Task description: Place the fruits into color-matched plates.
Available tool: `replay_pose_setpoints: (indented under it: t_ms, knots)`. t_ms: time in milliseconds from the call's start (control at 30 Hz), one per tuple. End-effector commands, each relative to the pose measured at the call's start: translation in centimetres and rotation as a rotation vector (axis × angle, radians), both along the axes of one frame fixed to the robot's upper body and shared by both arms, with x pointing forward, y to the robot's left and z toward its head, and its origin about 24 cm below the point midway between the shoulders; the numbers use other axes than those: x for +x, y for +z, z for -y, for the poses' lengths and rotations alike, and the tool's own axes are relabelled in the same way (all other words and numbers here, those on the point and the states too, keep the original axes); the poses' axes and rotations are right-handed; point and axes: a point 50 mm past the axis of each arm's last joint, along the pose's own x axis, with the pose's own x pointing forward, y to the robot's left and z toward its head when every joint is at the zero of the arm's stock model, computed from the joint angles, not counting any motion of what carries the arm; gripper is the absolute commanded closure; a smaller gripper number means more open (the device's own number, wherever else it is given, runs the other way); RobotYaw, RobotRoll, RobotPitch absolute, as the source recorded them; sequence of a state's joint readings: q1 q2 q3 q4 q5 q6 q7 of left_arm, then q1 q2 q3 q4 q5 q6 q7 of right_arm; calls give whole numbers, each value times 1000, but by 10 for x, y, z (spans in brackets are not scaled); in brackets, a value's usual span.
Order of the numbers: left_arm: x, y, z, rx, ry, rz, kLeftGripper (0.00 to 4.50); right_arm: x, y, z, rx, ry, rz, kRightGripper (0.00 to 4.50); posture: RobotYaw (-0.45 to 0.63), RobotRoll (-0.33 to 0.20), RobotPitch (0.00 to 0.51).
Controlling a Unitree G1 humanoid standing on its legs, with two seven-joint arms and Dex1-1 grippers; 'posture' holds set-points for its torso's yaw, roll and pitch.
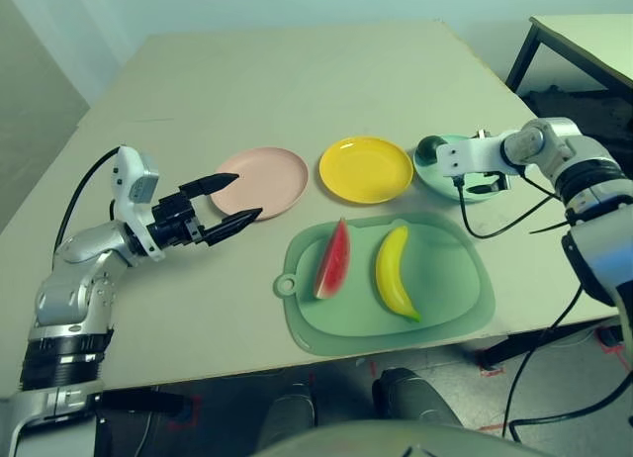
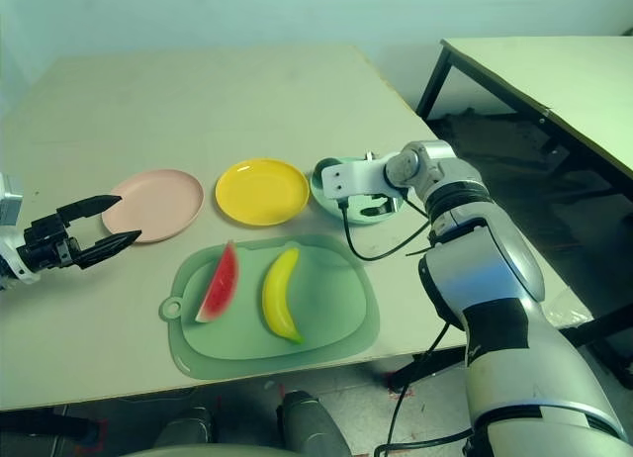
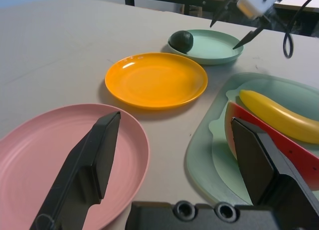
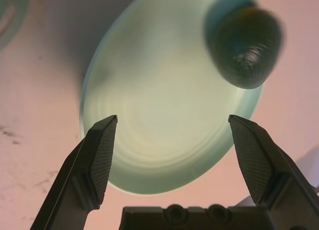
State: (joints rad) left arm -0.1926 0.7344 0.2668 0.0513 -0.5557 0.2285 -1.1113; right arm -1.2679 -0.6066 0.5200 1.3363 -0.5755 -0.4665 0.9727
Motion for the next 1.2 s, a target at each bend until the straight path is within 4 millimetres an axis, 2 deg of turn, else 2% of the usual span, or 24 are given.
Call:
replay_pose_setpoints:
  t_ms: [33,133,233,400,533,767,1200]
  knots:
    - [0,-3,1,14,-30,-21,0,-2,28,-11,162,81,-13,20,-147,0,49]
    - [-1,-4,-1,25,-62,-42,0,-12,37,-15,215,202,-79,20,-173,0,50]
    - [-5,-7,-1,10,-133,-92,0,-33,33,-23,171,363,-174,20,-200,0,50]
    - [-12,-11,-1,-62,-257,-127,0,-68,25,-54,163,538,-268,20,-208,0,54]
    - [-16,-11,1,-42,-302,-136,0,-85,17,-72,95,655,-279,20,-197,0,58]
    - [-32,-11,8,63,-458,-154,0,-102,16,-105,-20,861,-252,20,-173,0,63]
    - [-33,-6,2,80,-392,-107,0,-102,4,-127,-139,988,-225,20,-127,0,59]
